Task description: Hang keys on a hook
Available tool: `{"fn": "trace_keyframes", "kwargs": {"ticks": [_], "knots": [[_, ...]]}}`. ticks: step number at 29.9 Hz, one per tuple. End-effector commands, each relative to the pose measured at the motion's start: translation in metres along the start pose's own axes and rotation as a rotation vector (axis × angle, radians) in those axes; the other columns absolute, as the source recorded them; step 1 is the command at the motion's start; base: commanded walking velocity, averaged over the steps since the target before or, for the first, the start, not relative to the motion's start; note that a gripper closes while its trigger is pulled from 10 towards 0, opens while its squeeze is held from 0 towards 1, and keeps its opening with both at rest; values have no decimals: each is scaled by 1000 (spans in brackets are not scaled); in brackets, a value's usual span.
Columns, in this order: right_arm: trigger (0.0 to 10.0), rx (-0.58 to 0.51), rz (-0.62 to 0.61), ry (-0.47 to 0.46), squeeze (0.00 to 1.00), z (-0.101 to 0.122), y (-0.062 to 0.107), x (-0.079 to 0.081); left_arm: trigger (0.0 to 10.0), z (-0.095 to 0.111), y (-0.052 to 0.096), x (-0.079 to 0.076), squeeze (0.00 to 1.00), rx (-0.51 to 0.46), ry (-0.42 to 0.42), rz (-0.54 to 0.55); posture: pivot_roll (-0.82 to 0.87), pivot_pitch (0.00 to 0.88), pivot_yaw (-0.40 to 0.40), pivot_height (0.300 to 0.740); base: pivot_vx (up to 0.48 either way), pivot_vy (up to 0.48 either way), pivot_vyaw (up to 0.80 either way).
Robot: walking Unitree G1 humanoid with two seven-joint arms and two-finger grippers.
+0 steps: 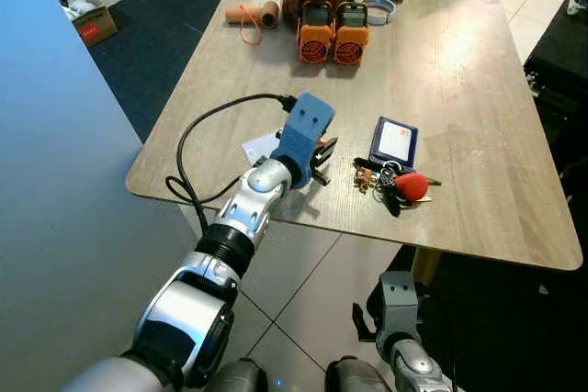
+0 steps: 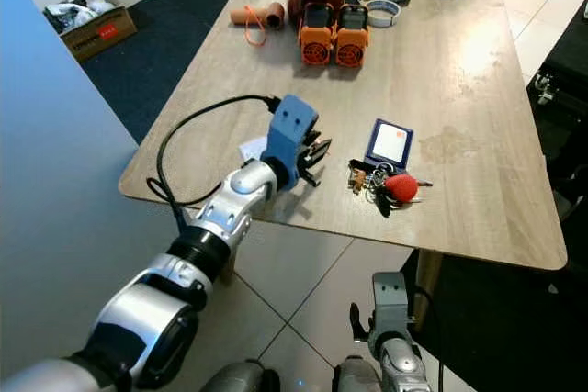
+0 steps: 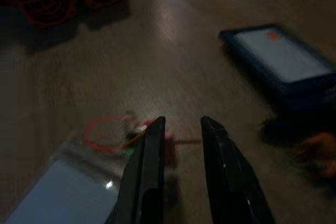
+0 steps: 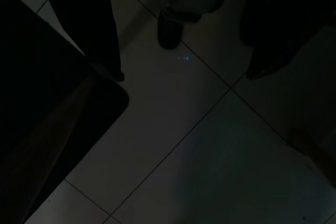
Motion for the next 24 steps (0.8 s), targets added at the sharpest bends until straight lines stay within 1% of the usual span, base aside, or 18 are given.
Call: {"fn": "trace_keyframes", "kwargs": {"ticks": [1,4,5,6,7,8,9,10,11,14,17,20,21,22,23,24], "knots": [[10000,40,5,-9,0,-10,3,2,10000,-5,-3,-7,0,4,-22,22,85,171,36,740,0,0,0],[10000,39,2,-11,0,-10,4,2,10000,-3,-3,6,0,0,-11,106,85,171,36,740,0,0,0],[10000,39,2,-11,0,-10,4,2,10000,-3,-3,6,0,0,-11,106,85,171,36,740,0,0,0],[10000,38,1,-12,0,-10,4,2,10000,1,-2,14,0,-17,-7,152,82,169,40,740,0,0,0],[10000,38,1,-12,0,-10,4,2,10000,1,-2,14,0,-17,-7,152,82,169,40,740,0,0,0],[10000,40,0,-12,0,-11,4,2,10000,6,0,24,0,-36,-40,185,82,169,40,740,0,0,0],[10000,40,0,-12,0,-11,4,2,10000,7,1,28,0,-37,-43,196,82,169,40,740,0,0,0],[10000,40,0,-12,0,-11,4,2,10000,7,1,28,0,-37,-43,196,82,169,40,740,0,0,0],[10000,44,1,-13,0,-12,5,2,10000,8,3,36,0,-33,-44,206,82,169,40,740,0,0,0],[10000,45,2,-14,0,-12,5,2,10000,8,6,45,0,-28,-54,209,84,168,40,740,0,0,0],[10000,44,4,-14,0,-12,4,3,10000,7,8,53,0,-18,-82,224,86,169,41,740,0,0,0],[10000,43,6,-14,0,-11,4,4,10000,3,13,67,0,5,-93,302,89,171,42,740,0,0,0],[10000,43,7,-15,0,-11,4,4,8784,3,14,70,0,10,-98,315,89,171,42,740,0,0,0],[10000,43,7,-15,0,-11,4,4,8784,3,15,72,0,12,-103,323,89,171,42,740,0,0,0],[10000,44,7,-16,0,-11,4,4,3843,2,16,75,0,17,-110,338,90,172,43,740,0,0,0],[10000,44,7,-16,0,-11,4,5,3843,2,17,77,0,20,-115,348,90,172,43,740,0,0,0]]}}
Point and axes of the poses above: a point about 5 cm out from each wrist's last joint towards the gripper, its own y axis pointing back from the gripper into the wrist, its own z axis along the axis of the wrist's last joint, x = y × z, the point moved 1 cm from there along -y, pointing out of the wrist towards the gripper, and after that the axes turned 15 degrees about y, right-handed, at the moved point
